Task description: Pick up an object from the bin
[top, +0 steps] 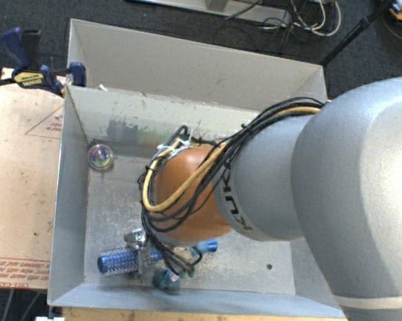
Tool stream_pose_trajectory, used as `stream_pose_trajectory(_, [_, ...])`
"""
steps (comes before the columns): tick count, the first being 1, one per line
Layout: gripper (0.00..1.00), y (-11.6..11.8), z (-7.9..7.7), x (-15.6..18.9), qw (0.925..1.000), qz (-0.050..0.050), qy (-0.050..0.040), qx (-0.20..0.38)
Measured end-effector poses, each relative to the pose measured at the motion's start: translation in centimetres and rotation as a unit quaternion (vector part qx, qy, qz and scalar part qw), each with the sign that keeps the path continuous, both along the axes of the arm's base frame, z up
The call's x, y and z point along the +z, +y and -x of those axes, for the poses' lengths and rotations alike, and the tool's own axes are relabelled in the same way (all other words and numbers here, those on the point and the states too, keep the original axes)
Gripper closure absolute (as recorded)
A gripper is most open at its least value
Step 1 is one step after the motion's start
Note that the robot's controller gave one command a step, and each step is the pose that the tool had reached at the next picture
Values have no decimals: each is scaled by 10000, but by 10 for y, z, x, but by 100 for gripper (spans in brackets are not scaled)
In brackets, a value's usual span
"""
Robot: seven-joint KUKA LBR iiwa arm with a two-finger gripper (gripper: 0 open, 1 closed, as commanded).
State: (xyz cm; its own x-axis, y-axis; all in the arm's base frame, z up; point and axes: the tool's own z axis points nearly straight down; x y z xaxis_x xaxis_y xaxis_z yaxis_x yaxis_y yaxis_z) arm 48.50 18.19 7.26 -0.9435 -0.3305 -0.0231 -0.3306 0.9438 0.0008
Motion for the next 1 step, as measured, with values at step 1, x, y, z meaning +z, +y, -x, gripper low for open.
stream_pose_trajectory(1, [100,1,-1,42,10000,31,94,-3])
